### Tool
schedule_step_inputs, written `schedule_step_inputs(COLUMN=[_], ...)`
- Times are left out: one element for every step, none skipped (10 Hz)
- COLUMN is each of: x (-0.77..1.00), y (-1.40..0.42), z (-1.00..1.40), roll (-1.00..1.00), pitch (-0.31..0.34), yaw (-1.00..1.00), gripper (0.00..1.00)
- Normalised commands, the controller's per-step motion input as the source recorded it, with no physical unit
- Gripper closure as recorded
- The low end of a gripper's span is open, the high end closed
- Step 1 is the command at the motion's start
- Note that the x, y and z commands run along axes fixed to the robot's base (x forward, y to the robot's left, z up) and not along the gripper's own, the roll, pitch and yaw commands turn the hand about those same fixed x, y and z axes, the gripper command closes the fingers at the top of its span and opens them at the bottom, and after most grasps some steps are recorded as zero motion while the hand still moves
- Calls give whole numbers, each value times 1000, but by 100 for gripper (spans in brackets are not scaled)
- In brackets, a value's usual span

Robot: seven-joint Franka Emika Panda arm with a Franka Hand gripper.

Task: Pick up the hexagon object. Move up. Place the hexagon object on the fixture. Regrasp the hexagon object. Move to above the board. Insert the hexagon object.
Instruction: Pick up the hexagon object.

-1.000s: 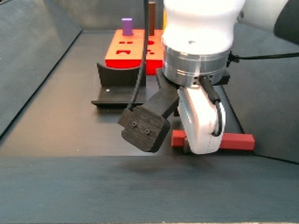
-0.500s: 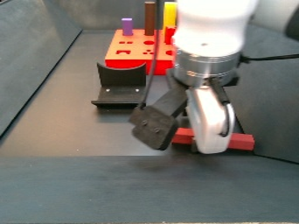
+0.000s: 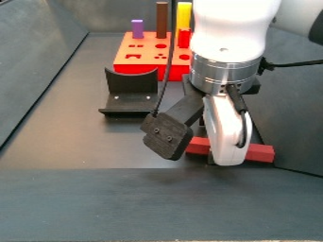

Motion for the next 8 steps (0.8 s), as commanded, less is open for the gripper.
schedule_step_inputs(x=[63, 0, 0, 0, 0, 0, 0, 0], y=[66, 31, 0, 0, 0, 0, 0, 0], z=[-334, -174, 0, 0, 0, 0, 0, 0], roll=[-219, -114, 0, 0, 0, 0, 0, 0], pitch=[-187, -120, -21, 0, 0, 0, 0, 0], yaw=[-94, -17, 0, 0, 0, 0, 0, 0], gripper=[0, 0, 0, 100, 100, 100, 100, 100])
